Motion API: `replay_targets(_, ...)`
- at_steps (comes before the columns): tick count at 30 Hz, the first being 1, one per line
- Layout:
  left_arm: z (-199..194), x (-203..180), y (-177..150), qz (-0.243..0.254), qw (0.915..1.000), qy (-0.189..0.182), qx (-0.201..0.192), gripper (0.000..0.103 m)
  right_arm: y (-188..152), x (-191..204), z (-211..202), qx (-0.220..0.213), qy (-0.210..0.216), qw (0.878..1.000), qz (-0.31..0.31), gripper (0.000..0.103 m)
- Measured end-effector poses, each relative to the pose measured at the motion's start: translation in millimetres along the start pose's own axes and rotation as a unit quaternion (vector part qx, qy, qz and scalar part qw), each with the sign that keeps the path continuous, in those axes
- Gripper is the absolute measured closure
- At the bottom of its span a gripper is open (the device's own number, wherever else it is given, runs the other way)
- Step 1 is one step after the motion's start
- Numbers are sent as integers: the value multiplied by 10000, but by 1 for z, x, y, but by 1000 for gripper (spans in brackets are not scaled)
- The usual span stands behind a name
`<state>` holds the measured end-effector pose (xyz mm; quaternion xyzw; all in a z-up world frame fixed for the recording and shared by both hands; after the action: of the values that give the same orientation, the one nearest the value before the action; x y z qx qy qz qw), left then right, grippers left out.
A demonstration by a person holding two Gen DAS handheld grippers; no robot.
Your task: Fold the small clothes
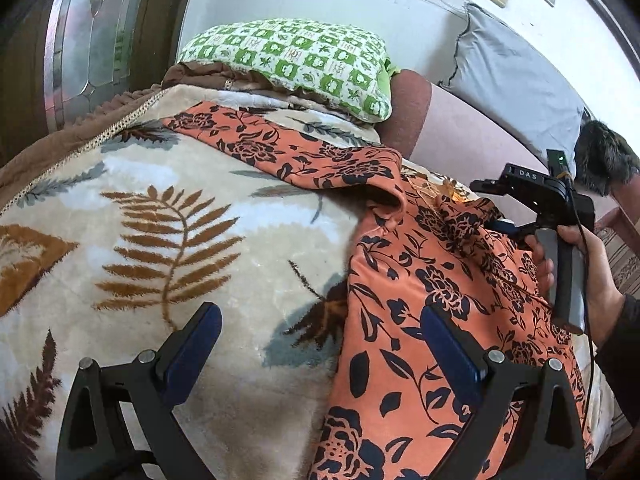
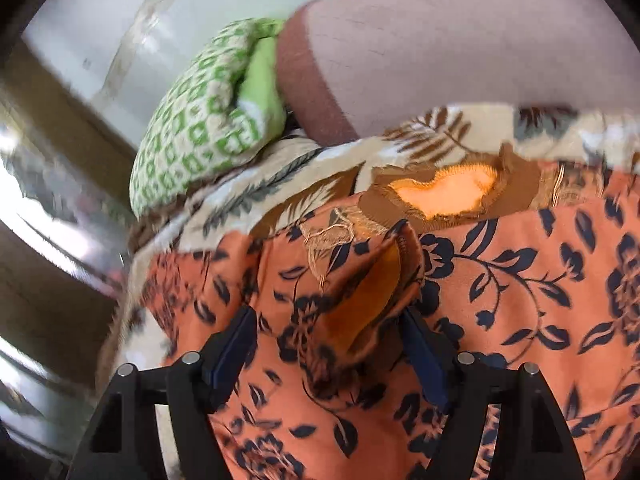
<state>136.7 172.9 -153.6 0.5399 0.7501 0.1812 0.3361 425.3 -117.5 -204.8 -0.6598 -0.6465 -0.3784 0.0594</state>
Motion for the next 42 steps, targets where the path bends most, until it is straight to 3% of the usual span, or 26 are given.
replay_targets(2,0,2,0,-49,10000,-21,-17,3,6,0,14,136,416,9982,408,26)
replay_targets(4,0,2,1,-69,10000,-62,-20,3,13,13,14,-159,581,9970,496,28)
replay_targets(6,0,0,1,-40,9999,-82,-50,3,18,42,19,-240,932,9950,266,28)
replay_targets(8,-2,-1,2,11,9999,-86,-96,3,11,78,39,159,1203,9924,-190,28)
replay_targets(10,-2,0,3,12,9999,-65,-120,3,3,89,44,262,1389,9897,-243,28)
replay_targets(14,-3,4,4,-134,9998,-66,-156,3,-9,62,28,41,1325,9910,163,28)
replay_targets(18,-4,1,2,-84,9998,-33,-181,3,-13,0,7,-225,1066,9900,892,27)
replay_targets(20,-1,-4,0,104,9998,38,-182,3,-20,-36,26,268,668,9867,1456,27)
replay_targets(23,-4,-9,-2,342,9987,229,-286,3,-13,-31,-3,95,968,9877,1224,27)
replay_targets(25,-7,-12,-2,457,9978,316,-349,3,-9,-30,-45,-318,1122,9888,928,27)
replay_targets(28,-11,-21,-3,570,9974,340,-298,3,-6,-67,-112,-811,702,9922,635,28)
replay_targets(30,-14,-26,-4,646,9970,345,-253,3,0,-117,-154,-1061,-277,9923,579,28)
replay_targets(33,-21,-33,-1,697,9966,348,-272,3,0,-189,-188,-938,-1162,9847,897,28)
replay_targets(36,-23,-36,2,662,9970,332,-222,3,-15,-225,-190,-475,-1323,9863,863,29)
replay_targets(40,-21,-37,6,649,9971,368,-120,3,-15,-230,-180,-436,-1182,9891,762,30)
replay_targets(41,-21,-37,6,643,9971,391,-108,3,-12,-229,-176,-363,-1102,9901,785,34)
replay_targets(42,-21,-37,6,656,9969,414,-103,3,-12,-227,-163,-136,-1062,9911,794,56)
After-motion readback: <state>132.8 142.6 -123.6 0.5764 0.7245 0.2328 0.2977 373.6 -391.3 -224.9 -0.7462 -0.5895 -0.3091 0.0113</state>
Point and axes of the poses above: each gripper's, at about its wrist camera, not at the fingertips, and z roughly the way its jaws point, x to its left, y to its top, the point moved 4 cm from there along z, roughly the way its jaws point, and after that the axes turned 3 degrees about x, right-handed, at the moved point
